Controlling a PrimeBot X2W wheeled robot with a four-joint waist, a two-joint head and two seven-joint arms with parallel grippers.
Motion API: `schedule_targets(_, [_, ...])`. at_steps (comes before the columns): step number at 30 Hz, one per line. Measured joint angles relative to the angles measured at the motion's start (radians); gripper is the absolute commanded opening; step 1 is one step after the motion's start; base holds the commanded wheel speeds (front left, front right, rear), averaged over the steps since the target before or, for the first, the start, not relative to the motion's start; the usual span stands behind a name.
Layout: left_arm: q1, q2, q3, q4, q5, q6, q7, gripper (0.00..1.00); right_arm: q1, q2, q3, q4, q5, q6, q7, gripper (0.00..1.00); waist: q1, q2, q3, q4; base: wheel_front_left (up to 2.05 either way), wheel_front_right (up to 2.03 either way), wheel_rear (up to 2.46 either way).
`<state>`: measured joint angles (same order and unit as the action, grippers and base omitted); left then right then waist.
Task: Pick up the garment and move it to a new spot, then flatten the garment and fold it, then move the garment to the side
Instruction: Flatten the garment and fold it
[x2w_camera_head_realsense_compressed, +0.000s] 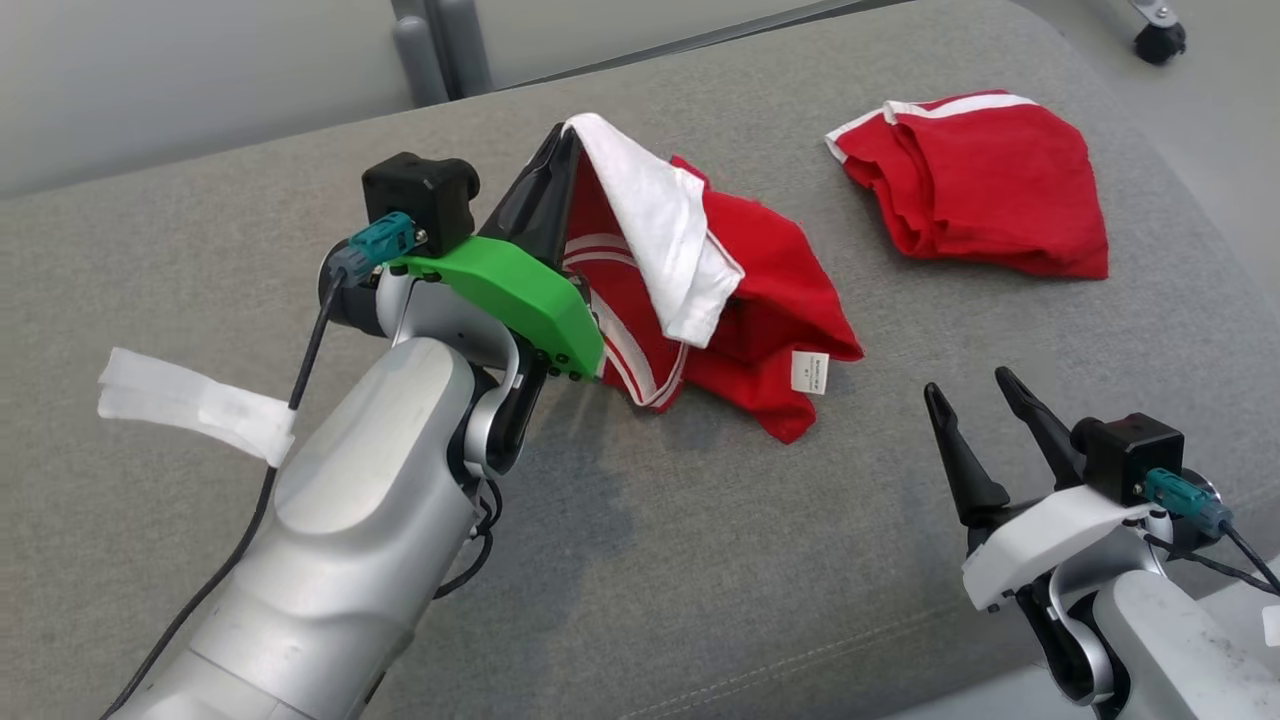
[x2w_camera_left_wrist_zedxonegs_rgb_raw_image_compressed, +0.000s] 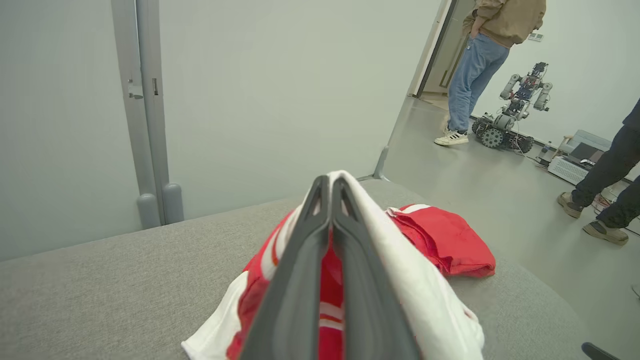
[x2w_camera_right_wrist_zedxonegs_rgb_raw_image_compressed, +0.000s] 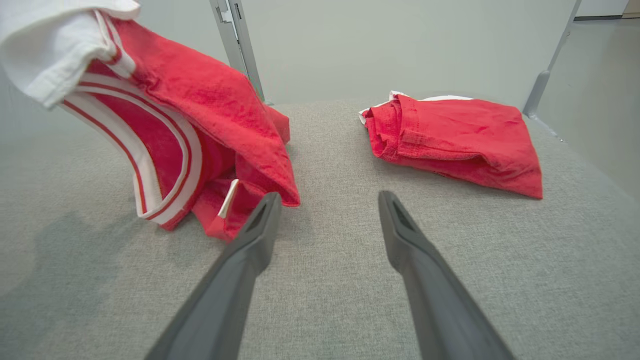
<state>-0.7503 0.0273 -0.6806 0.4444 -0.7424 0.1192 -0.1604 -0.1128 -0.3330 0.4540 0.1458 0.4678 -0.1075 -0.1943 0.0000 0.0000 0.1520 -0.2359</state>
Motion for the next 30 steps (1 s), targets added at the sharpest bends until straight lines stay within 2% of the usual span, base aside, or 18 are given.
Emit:
schedule_targets(8, [0.050, 0.014, 0.052, 0.001, -0.001, 0.000, -0.040, 0.00, -0.012, 0.002, 0.034, -0.008, -0.015, 0.006, 0.002, 1.00, 0.0000, 0.0000, 0.018, 0.077, 0.00, 0.00, 0.00])
schedule_targets(22, [0.193, 0.088, 0.176, 0.006, -0.029, 0.005, -0.062, 0.00, -0.014, 0.008, 0.051, 0.028, -0.021, 0.010, 0.025, 1.00, 0.0000, 0.0000, 0.031, 0.110, 0.00, 0.00, 0.00])
schedule_targets(30, [0.280, 0.098, 0.214, 0.002, -0.029, 0.005, -0.070, 0.00, 0.000, 0.001, 0.048, 0.052, -0.016, 0.010, 0.042, 1.00, 0.0000, 0.0000, 0.030, 0.139, 0.00, 0.00, 0.00])
